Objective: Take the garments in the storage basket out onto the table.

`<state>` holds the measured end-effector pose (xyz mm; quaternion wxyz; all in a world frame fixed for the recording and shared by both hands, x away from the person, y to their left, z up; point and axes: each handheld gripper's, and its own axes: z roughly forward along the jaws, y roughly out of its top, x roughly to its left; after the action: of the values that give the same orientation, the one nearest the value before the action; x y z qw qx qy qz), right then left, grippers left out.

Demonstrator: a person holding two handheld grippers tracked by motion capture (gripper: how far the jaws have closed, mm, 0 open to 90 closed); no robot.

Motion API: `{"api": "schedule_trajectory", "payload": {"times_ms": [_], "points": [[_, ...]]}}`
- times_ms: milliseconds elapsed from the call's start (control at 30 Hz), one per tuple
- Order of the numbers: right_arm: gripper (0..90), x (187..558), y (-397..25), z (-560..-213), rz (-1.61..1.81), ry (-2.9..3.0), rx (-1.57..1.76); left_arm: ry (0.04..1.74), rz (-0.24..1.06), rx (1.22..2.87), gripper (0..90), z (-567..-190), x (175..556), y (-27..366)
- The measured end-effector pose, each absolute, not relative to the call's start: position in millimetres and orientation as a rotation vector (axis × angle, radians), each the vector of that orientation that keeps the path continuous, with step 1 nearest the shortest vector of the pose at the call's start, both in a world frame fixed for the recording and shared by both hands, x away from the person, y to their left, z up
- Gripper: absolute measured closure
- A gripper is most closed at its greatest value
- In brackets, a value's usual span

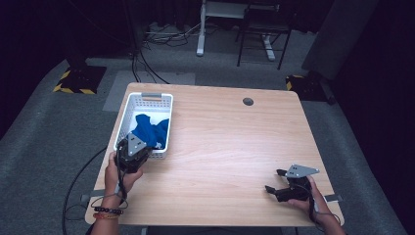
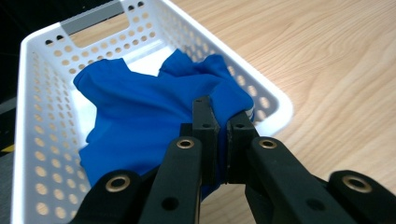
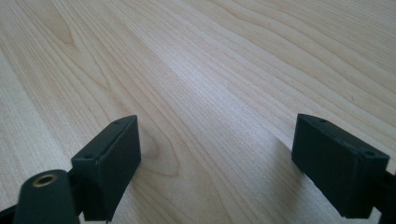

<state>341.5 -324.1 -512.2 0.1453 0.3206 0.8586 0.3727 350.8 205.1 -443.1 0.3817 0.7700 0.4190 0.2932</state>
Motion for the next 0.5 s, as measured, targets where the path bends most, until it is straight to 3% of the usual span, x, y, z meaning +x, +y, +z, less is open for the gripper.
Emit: {"api": "schedule_trajectory", "payload": {"times_ms": [500], "points": [[16.2, 340.7, -323.8, -512.2, 1.074, 2.481, 0.912, 0.942, 0.758, 1.994, 85.8, -449.5, 328.9, 167.9]]}}
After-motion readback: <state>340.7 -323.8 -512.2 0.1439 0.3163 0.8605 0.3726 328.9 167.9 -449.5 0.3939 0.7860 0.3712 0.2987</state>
